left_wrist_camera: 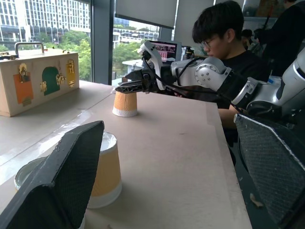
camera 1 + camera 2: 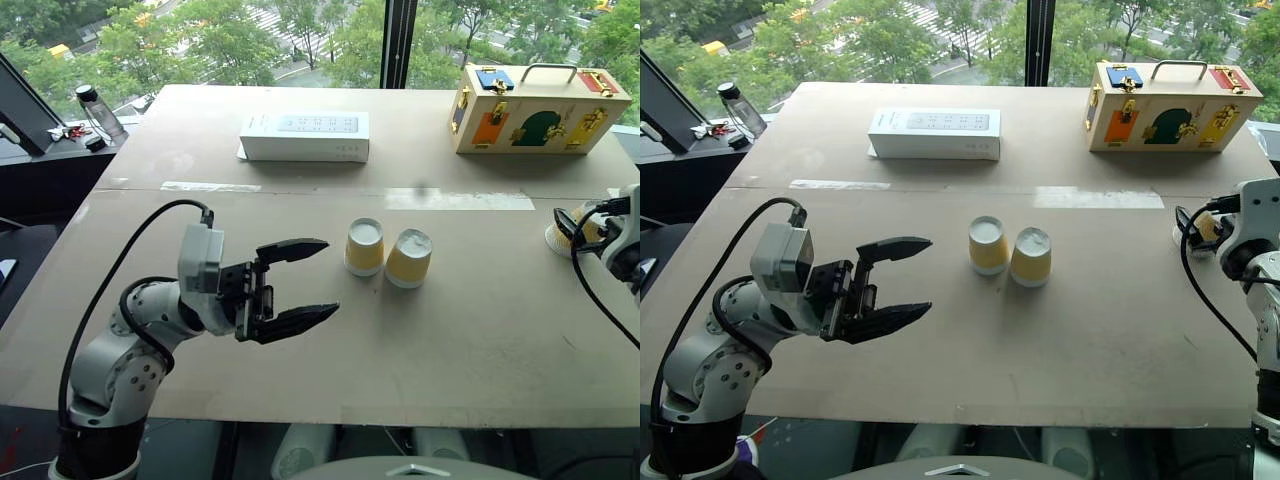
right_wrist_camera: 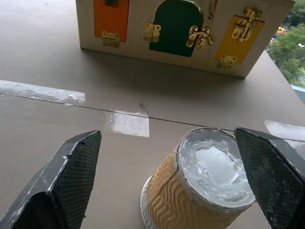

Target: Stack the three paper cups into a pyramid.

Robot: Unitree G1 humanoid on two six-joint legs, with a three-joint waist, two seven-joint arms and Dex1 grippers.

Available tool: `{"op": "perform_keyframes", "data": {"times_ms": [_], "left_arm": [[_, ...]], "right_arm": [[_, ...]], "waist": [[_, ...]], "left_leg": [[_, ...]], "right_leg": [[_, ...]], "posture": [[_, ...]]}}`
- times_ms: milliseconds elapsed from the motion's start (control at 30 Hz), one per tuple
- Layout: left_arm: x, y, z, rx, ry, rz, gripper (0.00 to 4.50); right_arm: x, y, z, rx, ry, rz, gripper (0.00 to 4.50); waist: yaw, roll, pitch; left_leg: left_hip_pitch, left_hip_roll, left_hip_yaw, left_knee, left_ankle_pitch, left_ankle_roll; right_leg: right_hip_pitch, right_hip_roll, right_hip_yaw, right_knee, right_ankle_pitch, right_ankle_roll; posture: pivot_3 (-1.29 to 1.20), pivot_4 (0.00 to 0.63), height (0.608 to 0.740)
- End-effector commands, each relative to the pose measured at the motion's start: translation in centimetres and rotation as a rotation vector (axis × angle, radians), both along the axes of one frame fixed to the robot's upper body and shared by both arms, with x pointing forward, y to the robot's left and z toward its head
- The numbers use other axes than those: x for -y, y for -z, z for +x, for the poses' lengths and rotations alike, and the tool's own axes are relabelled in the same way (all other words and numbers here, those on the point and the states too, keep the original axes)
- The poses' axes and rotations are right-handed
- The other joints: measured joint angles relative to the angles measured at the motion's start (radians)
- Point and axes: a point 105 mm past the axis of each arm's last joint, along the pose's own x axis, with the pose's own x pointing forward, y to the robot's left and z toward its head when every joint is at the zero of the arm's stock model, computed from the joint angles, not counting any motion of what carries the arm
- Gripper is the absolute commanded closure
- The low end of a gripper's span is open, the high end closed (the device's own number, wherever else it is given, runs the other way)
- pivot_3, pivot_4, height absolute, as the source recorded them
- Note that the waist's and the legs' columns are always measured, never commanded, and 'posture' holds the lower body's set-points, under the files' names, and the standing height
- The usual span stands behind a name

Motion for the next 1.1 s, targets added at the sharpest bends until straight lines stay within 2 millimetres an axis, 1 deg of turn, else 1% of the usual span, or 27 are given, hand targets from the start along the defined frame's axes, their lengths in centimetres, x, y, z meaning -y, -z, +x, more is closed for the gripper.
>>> {"op": "perform_keyframes", "data": {"times_ms": [33, 133, 233, 333, 367, 433, 500, 533, 567, 633, 700, 767, 867, 933, 967, 1000, 1100], "left_arm": [[0.4, -0.6, -0.6, 0.029, 0.019, 0.002, 0.0], [0.5, -0.5, -0.6, 0.028, 0.012, 0.001, 0.0], [1.0, -1.0, -0.5, 0.033, 0.004, -0.005, 0.0], [1.4, -1.4, -0.4, 0.037, 0.001, -0.007, 0.0], [1.5, -1.5, -0.3, 0.039, -0.001, -0.008, 0.0], [1.7, -1.7, -0.2, 0.04, -0.004, -0.009, 0.0], [1.9, -1.8, -0.1, 0.041, -0.006, -0.011, 0.0], [1.9, -1.9, -0.1, 0.04, -0.008, -0.012, 0.0], [1.9, -1.9, 0.0, 0.039, -0.012, -0.013, 0.0], [1.7, -1.9, 0.2, 0.034, -0.023, -0.018, 0.0], [1.4, -1.9, 0.6, 0.016, -0.051, -0.037, 0.0], [1.0, -1.7, 1.0, -0.003, -0.079, -0.052, 0.0], [-0.6, -0.6, 2.0, -0.017, -0.196, -0.07, 0.0], [-2.1, 0.4, 2.7, 0.048, -0.319, -0.047, 0.0], [-2.7, 0.7, 2.7, 0.066, -0.347, -0.066, 0.0], [-3.1, 1.1, 2.5, 0.068, -0.35, -0.067, 0.0], [-4.8, 2.7, 1.2, 0.007, -0.334, -0.037, 0.0]], "right_arm": [[1.3, -1.6, 0.1, 0.07, 0.058, -0.012, 0.09], [2.1, -1.3, 0.5, 0.062, 0.096, -0.003, 0.09], [3.1, -0.8, 0.9, 0.057, 0.155, 0.041, 0.09], [3.6, -0.3, 1.1, 0.035, 0.175, 0.063, 0.09], [3.6, 0.0, 1.1, 0.027, 0.179, 0.079, 0.47], [3.7, 0.4, 1.2, 0.014, 0.181, 0.09, 0.74], [3.7, 0.7, 1.2, 0.006, 0.177, 0.101, 1.62], [3.7, 0.7, 1.2, 0.006, 0.174, 0.108, 2.16], [3.6, 0.7, 1.2, 0.009, 0.167, 0.107, 2.43], [3.1, 0.3, 1.1, 0.021, 0.132, 0.095, 2.47], [1.5, -0.9, 1.0, 0.054, 0.028, 0.09, 2.47], [-0.6, -2.1, 0.8, 0.087, -0.103, 0.071, 2.47], [-7.0, -5.9, 0.1, 0.166, -0.414, 0.131, 2.47], [-11.4, -8.1, -0.8, 0.19, -0.62, 0.147, 2.47], [-13.2, -8.8, -1.1, 0.186, -0.702, 0.153, 2.47], [-14.4, -9.2, -1.4, 0.176, -0.755, 0.147, 2.47], [-18.4, -9.7, -2.1, 0.121, -0.924, 0.103, 2.47]], "waist": [[0.001, 0.0, 0.0], [0.001, 0.0, 0.0], [0.001, 0.0, 0.0], [0.002, 0.0, 0.0], [0.001, 0.0, 0.0], [0.001, 0.0, 0.0], [0.001, 0.0, 0.0], [0.001, 0.0, 0.0], [0.001, 0.0, 0.0], [0.0, 0.0, 0.0], [0.0, 0.0, 0.0], [0.0, 0.0, 0.0], [-0.016, 0.002, 0.001], [-0.029, 0.003, 0.001], [-0.03, 0.003, 0.001], [-0.03, 0.002, 0.001], [-0.021, 0.0, 0.001]], "left_leg": [[0.0, 0.0, 0.0, 0.0, 0.0, 0.0], [0.0, 0.0, 0.0, 0.0, 0.0, 0.0], [0.0, 0.0, 0.001, 0.0, 0.0, 0.0], [0.0, 0.0, 0.001, 0.0, 0.0, 0.0], [0.0, 0.0, 0.001, 0.0, 0.0, 0.0], [0.0, 0.0, 0.001, 0.0, 0.0, 0.0], [0.0, 0.0, 0.001, 0.0, 0.0, 0.0], [0.0, 0.0, 0.002, 0.0, 0.0, 0.0], [0.0, 0.0, 0.002, 0.0, 0.0, 0.0], [0.0, 0.0, 0.002, 0.0, 0.0, 0.0], [0.0, 0.0, 0.002, 0.0, 0.0, 0.0], [0.0, 0.0, 0.002, 0.0, 0.0, 0.0], [0.0, 0.001, 0.002, 0.0, 0.0, 0.0], [0.001, 0.002, 0.002, 0.0, 0.0, 0.0], [0.001, 0.003, 0.004, 0.0, 0.0, 0.0], [0.001, 0.004, 0.004, 0.0, 0.0, 0.0], [0.0, 0.006, 0.002, 0.0, 0.0, 0.0]], "right_leg": [[0.0, 0.0, 0.0, 0.0, 0.0, 0.0], [0.0, 0.0, 0.0, 0.0, 0.0, 0.0], [0.0, 0.0, 0.001, 0.0, 0.0, 0.0], [0.0, 0.0, 0.001, 0.0, 0.0, 0.0], [0.0, 0.0, 0.001, 0.0, 0.0, 0.0], [0.0, 0.0, 0.001, 0.0, 0.0, 0.001], [0.0, 0.0, 0.001, 0.0, 0.0, 0.001], [0.0, 0.0, 0.001, 0.0, 0.0, 0.001], [0.0, 0.001, 0.001, 0.0, 0.0, 0.001], [0.0, 0.001, 0.002, 0.0, 0.0, 0.001], [0.0, 0.001, 0.002, 0.0, 0.0, 0.001], [0.0, 0.001, 0.002, 0.0, 0.0, 0.001], [0.0, 0.001, 0.003, 0.0, 0.001, 0.001], [0.0, 0.001, 0.003, 0.0, 0.001, 0.001], [-0.001, 0.002, 0.004, 0.0, 0.001, 0.001], [-0.001, 0.002, 0.004, 0.0, 0.001, 0.001], [-0.001, 0.002, 0.002, 0.0, 0.001, -0.001]], "posture": [[0.0, 0.15, 0.74], [0.0, 0.15, 0.74], [0.0, 0.15, 0.74], [0.0, 0.15, 0.74], [0.0, 0.15, 0.74], [0.0, 0.15, 0.74], [0.0, 0.15, 0.74], [0.0, 0.15, 0.74], [0.0, 0.15, 0.74], [0.0, 0.15, 0.74], [0.0, 0.15, 0.74], [0.0, 0.15, 0.74], [0.0, 0.15, 0.74], [0.0, 0.15, 0.74], [0.0, 0.15, 0.74], [0.0, 0.15, 0.74], [0.0, 0.15, 0.74]]}}
